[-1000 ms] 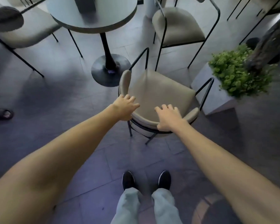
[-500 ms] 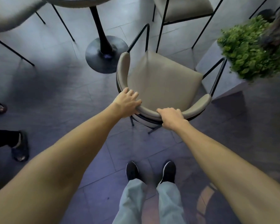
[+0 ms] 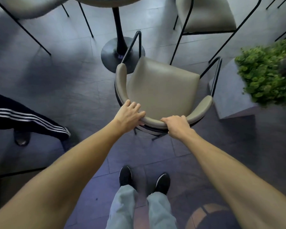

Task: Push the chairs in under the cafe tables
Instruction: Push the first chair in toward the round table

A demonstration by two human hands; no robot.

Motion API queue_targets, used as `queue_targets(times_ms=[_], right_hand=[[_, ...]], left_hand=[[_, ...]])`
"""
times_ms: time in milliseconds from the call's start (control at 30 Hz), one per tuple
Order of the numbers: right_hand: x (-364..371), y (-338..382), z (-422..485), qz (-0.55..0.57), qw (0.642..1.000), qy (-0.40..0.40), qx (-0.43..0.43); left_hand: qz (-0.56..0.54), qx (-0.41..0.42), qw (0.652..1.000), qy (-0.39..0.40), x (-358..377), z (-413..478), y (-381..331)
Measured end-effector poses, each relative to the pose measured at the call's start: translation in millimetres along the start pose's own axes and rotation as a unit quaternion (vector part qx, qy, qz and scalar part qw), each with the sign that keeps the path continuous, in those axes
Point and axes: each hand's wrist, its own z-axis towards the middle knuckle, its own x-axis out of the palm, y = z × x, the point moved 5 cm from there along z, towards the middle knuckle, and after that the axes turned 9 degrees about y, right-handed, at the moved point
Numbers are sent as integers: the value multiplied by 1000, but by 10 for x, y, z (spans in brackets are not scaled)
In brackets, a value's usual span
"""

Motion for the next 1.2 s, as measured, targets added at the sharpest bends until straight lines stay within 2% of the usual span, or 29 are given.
queue_targets(times_ms=[133,300,600,967,1200], right_hand=[[-68,-97,56,-47,998,-19,-45],[-249,-170,205,-96,990,-41,-96],[-778,-239,778,-153,978,-53,-130],[-1682,-184,1728,-173,970,-86,-146],[-2119,-89,2177,-173,969,-95,-151]], left_hand=[[-43,-39,997,46,40,-40,-99],[-91,-98,989,59,38,-8,-112],[-120,-196,967,108,56,255,312],[-134,-214,959,130,107,939,1376],[-131,-222,960,111,138,1237,1936]])
